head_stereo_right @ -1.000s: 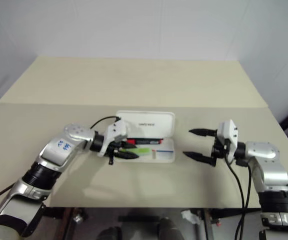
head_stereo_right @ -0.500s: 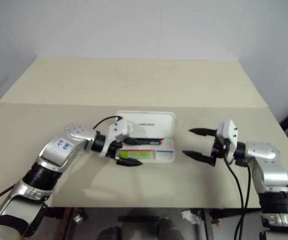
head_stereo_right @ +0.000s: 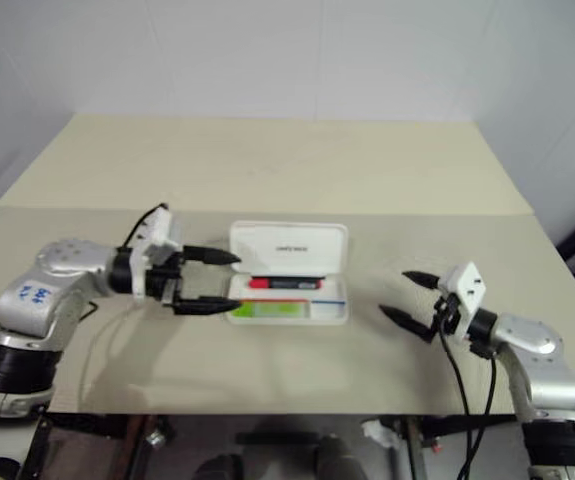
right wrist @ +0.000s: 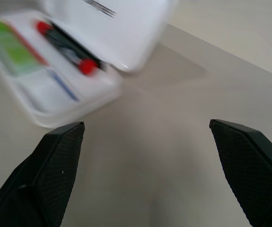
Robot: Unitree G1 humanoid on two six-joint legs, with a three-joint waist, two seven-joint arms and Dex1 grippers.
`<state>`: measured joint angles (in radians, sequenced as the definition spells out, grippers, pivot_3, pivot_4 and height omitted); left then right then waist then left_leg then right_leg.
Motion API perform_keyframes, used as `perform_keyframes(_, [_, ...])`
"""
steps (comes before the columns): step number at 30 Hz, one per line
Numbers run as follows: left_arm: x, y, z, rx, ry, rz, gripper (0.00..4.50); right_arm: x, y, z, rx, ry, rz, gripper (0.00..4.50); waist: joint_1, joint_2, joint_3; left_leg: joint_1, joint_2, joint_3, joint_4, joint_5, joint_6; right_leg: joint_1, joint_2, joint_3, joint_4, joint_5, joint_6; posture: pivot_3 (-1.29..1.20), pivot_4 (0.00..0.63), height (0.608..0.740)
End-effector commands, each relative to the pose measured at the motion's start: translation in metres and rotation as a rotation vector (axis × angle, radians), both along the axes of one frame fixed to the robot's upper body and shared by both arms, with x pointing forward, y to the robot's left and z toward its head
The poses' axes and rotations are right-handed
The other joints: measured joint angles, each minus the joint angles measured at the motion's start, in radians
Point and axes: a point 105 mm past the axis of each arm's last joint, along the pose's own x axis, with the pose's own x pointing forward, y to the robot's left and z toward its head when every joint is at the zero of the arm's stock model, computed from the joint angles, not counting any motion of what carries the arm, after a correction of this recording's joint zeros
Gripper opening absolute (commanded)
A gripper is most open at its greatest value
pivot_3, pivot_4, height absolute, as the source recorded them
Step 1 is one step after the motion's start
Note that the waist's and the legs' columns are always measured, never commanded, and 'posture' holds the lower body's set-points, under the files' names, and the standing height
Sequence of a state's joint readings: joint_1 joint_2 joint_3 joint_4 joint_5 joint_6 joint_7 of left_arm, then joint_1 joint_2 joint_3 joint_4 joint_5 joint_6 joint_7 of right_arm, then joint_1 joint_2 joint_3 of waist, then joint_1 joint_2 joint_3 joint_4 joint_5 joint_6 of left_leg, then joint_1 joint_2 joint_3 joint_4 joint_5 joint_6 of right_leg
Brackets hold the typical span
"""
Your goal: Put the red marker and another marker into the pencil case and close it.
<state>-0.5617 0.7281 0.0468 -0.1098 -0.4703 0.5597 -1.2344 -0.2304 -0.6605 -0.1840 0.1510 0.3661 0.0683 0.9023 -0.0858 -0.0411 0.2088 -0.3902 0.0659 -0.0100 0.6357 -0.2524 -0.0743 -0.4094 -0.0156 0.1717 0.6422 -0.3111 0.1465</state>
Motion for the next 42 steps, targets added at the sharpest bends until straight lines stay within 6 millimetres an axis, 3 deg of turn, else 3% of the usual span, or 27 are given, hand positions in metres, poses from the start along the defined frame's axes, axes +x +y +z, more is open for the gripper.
perform_keyframes(1, [-0.008, 0.013, 0.013, -0.046, -0.063, -0.018, 4.47, 0.007, -0.022, 0.008, 0.005, -0.057, -0.147, 4.5, 0.0, 0.0, 0.0, 0.0, 0.0, 0.0, 0.0, 0.0, 0.0, 0.0, 0.0, 0.0, 0.0, 0.0, 0.0, 0.0, 0.15, 0.74])
perform_keyframes(12, [-0.009, 0.033, 0.011, -0.095, -0.073, 0.027, 4.47, -0.002, -0.048, -0.008, 0.084, -0.058, -0.403, 4.5, 0.0, 0.0, 0.0, 0.0, 0.0, 0.0, -0.002, 0.0, 0.0, 0.0, 0.0, 0.0, -0.001, 0.0, 0.0, 0.0, 0.15, 0.74])
perform_keyframes(27, [-0.006, 0.03, 0.006, -0.112, -0.065, 0.004, 4.47, -0.027, -0.04, -0.028, 0.232, -0.054, -0.593, 4.5, -0.002, 0.0, 0.0, 0.001, 0.0, 0.0, -0.005, 0.0, 0.0, -0.001, 0.0, 0.0, -0.001, -0.002, -0.003, 0.0, 0.15, 0.74])
perform_keyframes(33, [-0.004, 0.027, 0.008, -0.115, -0.071, -0.009, 4.47, -0.027, -0.05, -0.026, 0.256, -0.096, -0.667, 4.5, -0.001, 0.0, 0.0, 0.001, 0.0, 0.0, -0.005, 0.0, 0.0, -0.001, 0.0, 0.0, -0.001, -0.002, -0.003, 0.0, 0.15, 0.74])
perform_keyframes(42, [-0.003, 0.027, 0.009, -0.112, -0.079, -0.01, 4.47, -0.033, -0.062, -0.045, 0.239, -0.02, -0.725, 4.5, 0.0, 0.0, 0.0, 0.001, 0.0, 0.0, -0.006, 0.0, 0.0, -0.001, 0.0, 0.0, -0.001, -0.002, -0.003, 0.0, 0.15, 0.74])
